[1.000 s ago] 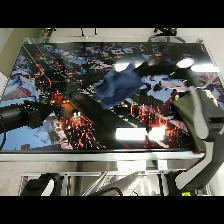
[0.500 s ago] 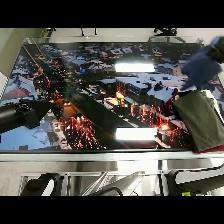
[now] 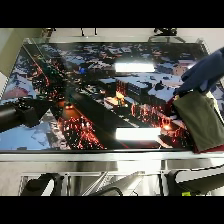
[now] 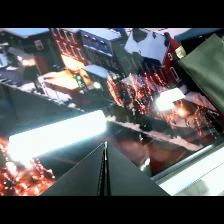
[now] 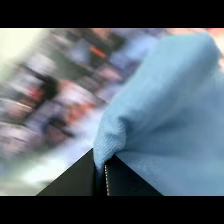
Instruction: Fold the shirts.
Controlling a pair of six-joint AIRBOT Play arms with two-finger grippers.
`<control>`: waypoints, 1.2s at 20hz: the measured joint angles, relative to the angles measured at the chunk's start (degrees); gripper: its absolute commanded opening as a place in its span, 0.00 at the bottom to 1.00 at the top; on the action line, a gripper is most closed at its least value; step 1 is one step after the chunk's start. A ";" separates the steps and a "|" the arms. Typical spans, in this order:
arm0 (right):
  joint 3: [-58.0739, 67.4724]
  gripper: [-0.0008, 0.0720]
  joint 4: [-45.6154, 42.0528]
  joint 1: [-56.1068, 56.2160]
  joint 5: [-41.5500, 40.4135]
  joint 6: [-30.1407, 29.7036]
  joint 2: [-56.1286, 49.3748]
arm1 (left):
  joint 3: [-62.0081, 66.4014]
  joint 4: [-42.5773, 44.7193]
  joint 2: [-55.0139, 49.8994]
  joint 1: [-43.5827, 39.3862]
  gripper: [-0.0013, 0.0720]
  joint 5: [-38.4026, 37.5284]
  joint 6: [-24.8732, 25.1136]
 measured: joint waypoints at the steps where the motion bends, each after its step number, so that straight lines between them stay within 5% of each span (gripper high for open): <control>1: -0.02 0.03 5.22 0.04 -4.13 -1.57 -1.05 | 0.00 0.00 -0.33 0.00 0.03 0.09 0.00; 4: -0.22 0.03 12.55 0.11 -13.77 -2.34 -2.80 | 0.00 0.00 -2.05 0.00 0.03 0.07 -0.02; 7: -0.50 0.03 9.79 -0.20 -18.25 5.70 -2.49 | 0.00 -0.28 -4.37 0.00 0.03 0.07 -0.02; 10: -2.95 0.03 -3.80 -0.59 -15.69 16.24 1.44 | 0.00 -4.00 -6.62 0.00 0.03 -0.42 1.86; 14: -14.49 0.03 -25.88 -1.27 -2.10 29.27 12.72 | 0.00 -9.22 -7.93 -0.02 0.03 -1.38 4.85; 24: -46.47 0.04 -38.60 -8.17 4.85 28.96 44.57 | 0.00 -11.67 -5.99 -0.02 0.03 -2.05 7.54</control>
